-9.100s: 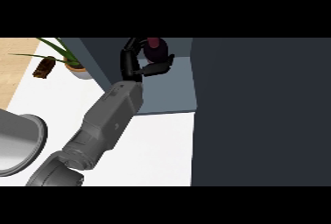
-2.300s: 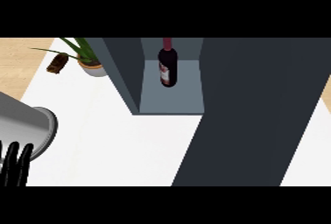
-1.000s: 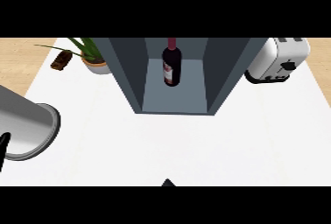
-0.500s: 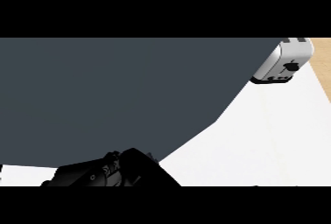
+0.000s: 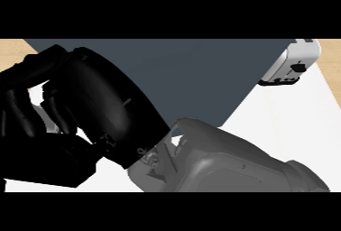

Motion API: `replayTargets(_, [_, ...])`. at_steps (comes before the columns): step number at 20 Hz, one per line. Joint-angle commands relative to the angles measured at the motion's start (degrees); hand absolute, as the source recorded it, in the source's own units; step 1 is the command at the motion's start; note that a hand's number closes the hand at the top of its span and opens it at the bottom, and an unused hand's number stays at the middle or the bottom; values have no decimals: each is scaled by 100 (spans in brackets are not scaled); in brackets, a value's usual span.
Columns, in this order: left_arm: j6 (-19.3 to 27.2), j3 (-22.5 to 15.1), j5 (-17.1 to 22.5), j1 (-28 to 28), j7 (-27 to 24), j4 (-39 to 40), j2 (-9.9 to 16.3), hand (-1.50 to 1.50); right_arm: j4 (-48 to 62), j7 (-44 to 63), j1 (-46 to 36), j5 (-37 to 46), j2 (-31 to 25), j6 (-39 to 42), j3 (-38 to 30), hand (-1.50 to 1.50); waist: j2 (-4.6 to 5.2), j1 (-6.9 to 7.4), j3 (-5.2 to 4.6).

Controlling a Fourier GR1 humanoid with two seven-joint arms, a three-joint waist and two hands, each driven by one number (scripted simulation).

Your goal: Pick up the wine, place it into the cabinet and close the cabinet

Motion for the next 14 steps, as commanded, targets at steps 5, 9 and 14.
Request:
replayTargets(5, [129, -21, -196, -344, 263, 54, -242, -150, 1818, -889, -548, -171, 45, 692, -972, 150, 19, -70, 9])
replayTargets(9, [-109, 280, -165, -460, 352, 379, -227, -150, 2453, -1513, -468, -234, 48, 1030, -1143, 150, 16, -65, 9])
replayTargets(14, [-233, 559, 94, -339, 522, 193, -155, -150, 2758, -1752, -343, -169, -109, 1160, -1195, 150, 8, -52, 8])
